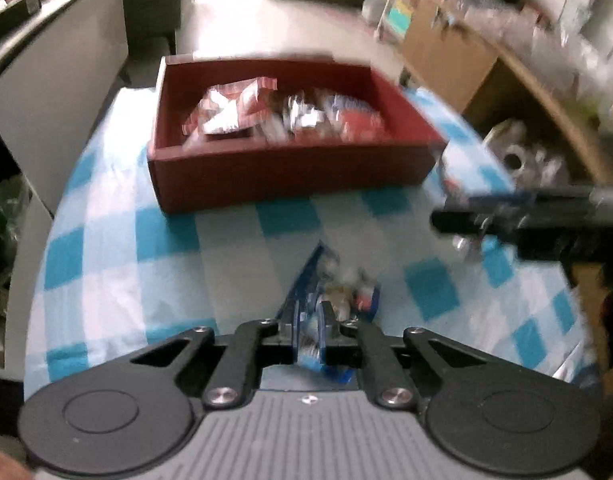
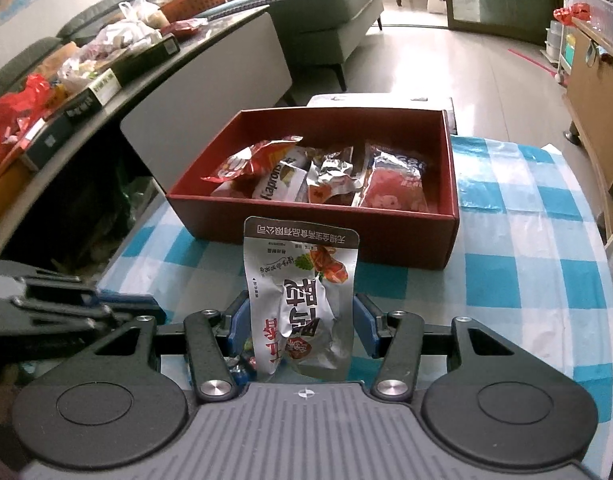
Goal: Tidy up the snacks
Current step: 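Lift both packs and carry them toward the red box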
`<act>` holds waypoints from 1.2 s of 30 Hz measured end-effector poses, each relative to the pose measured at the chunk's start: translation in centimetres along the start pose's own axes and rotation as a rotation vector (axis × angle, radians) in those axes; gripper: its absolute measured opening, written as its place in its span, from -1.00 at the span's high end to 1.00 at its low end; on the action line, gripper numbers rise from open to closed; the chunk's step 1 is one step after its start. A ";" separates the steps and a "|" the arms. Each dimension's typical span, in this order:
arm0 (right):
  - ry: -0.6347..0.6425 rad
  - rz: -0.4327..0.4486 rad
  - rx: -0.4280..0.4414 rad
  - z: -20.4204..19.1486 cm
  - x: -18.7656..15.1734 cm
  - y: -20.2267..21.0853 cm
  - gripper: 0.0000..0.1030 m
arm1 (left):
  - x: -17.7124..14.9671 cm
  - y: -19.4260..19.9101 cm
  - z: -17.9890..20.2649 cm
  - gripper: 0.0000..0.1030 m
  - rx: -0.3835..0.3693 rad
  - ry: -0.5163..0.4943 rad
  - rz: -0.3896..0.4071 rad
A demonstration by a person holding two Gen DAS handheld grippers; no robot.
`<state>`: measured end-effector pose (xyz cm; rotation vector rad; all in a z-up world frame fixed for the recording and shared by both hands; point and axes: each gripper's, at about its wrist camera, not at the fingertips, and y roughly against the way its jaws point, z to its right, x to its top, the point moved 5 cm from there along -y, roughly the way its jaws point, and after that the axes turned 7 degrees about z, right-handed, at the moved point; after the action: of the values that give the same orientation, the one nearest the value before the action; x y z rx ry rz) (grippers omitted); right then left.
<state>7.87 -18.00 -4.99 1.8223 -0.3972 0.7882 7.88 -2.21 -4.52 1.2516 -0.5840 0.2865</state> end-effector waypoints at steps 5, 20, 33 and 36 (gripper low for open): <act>0.009 -0.035 0.003 0.0 -0.8 -0.4 -0.18 | -1.2 -1.3 1.4 0.15 0.095 -0.172 0.006; -0.001 -0.056 -0.006 1.1 -1.6 -0.1 -0.19 | -1.3 -4.4 4.2 0.30 0.098 -0.233 -0.027; -0.014 -0.044 -0.008 1.0 -1.1 -0.3 -0.19 | -0.4 -4.4 1.5 0.07 0.103 -0.111 -0.059; -0.013 -0.047 -0.003 0.9 -1.1 -0.3 -0.19 | -0.8 -5.5 0.7 -0.21 0.143 -0.115 -0.084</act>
<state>7.60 -18.84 -6.16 1.8278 -0.3630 0.7436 9.83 -4.45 -9.27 1.4345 -0.6159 0.1893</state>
